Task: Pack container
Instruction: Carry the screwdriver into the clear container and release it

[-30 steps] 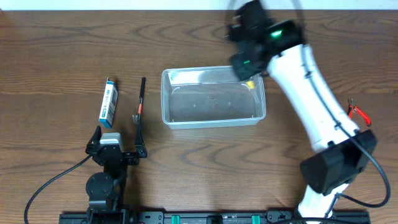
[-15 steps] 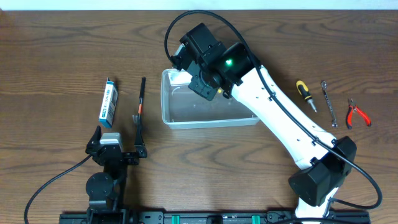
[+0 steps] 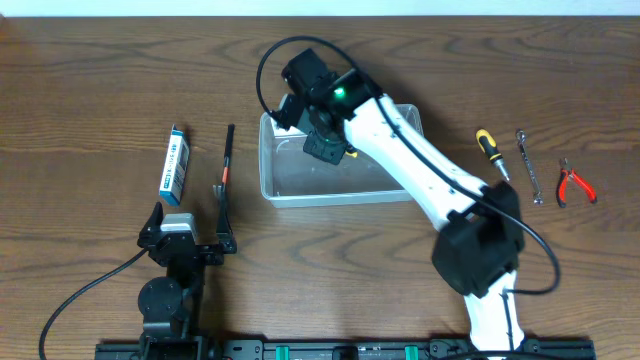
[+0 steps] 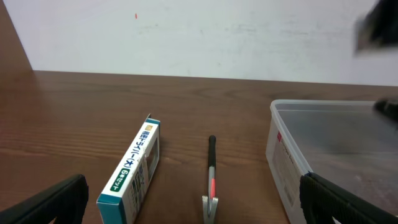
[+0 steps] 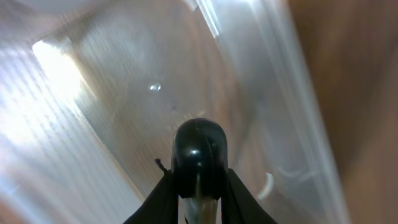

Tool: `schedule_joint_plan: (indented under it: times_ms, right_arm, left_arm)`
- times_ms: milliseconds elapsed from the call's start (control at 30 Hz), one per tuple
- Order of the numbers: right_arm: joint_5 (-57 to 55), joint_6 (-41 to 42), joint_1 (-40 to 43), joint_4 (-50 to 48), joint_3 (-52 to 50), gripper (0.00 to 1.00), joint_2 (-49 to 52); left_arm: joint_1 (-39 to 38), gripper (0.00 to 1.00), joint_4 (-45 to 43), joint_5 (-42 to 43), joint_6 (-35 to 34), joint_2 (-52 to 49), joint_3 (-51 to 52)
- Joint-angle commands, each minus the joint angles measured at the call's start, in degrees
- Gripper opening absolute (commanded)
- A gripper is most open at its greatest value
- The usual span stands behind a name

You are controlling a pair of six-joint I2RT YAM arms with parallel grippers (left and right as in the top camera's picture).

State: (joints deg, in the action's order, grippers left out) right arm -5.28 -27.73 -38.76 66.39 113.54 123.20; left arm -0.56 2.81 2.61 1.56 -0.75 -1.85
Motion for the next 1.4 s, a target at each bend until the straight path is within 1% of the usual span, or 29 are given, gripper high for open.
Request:
schedule_joint_plan:
  times_ms: [0, 167, 233, 300, 333, 600, 800, 833, 933, 967, 1067, 1167, 1267, 1367]
  right_arm:
    - [0.35, -1.11, 0.98, 0.09, 0.72, 0.01, 3.39]
    - [0.37, -1.09, 1.25, 0.26, 0.72, 0.02, 7.19]
    - [0.39, -1.09, 1.29, 0.31, 0.72, 0.05, 8.48]
    - [0.42, -1.07, 1.29, 0.33, 0.72, 0.13, 9.79]
    - [0.44, -1.07, 1.29, 0.46, 0.72, 0.16, 10.38]
    - [1.22, -1.07, 1.22, 1.09, 0.72, 0.23, 12.04]
    - [1.53, -1.07, 1.11, 3.87, 0.74, 0.39, 12.04]
    - [1.90, -1.09, 1.05, 4.22, 0.74, 0.42, 12.04]
    - [4.22, -1.07, 0.76, 4.90, 0.85, 0.49, 11.98]
    - [5.01, -1.07, 0.68, 5.14, 0.90, 0.50, 11.65]
    - [6.71, -0.98, 0.42, 4.94, 1.16, 0.58, 9.75]
    - [6.80, 1.07, 0.44, 4.11, 2.40, 0.65, 6.43]
    - [6.27, 4.92, 1.18, 3.10, 4.26, 0.66, 2.34]
    - [3.85, 10.43, 3.06, 2.84, 6.10, 0.68, -2.21]
  left_arm:
    - [-0.17, 0.98, 1.01, -0.46, 0.57, 0.15, 1.62]
    - [-0.17, 0.98, 1.01, -0.46, 0.57, 0.15, 1.62]
    - [-0.17, 0.98, 1.01, -0.46, 0.59, 0.15, 1.62]
    - [-0.17, 0.98, 1.01, -0.46, 0.59, 0.15, 1.62]
    - [-0.17, 0.98, 1.01, -0.46, 0.57, 0.15, 1.62]
    - [-0.17, 0.98, 1.01, -0.46, 0.57, 0.15, 1.62]
    - [-0.17, 0.98, 1.01, -0.46, 0.57, 0.15, 1.62]
    - [-0.17, 0.98, 1.01, -0.46, 0.57, 0.15, 1.62]
    - [-0.17, 0.98, 1.01, -0.46, 0.57, 0.15, 1.62]
    - [-0.17, 0.98, 1.01, -0.46, 0.57, 0.15, 1.62]
    - [-0.17, 0.98, 1.01, -0.46, 0.57, 0.15, 1.62]
    - [-0.17, 0.98, 1.01, -0.46, 0.57, 0.15, 1.62]
    - [-0.17, 0.98, 1.01, -0.46, 0.57, 0.15, 1.62]
    - [-0.17, 0.98, 1.01, -0.46, 0.57, 0.15, 1.62]
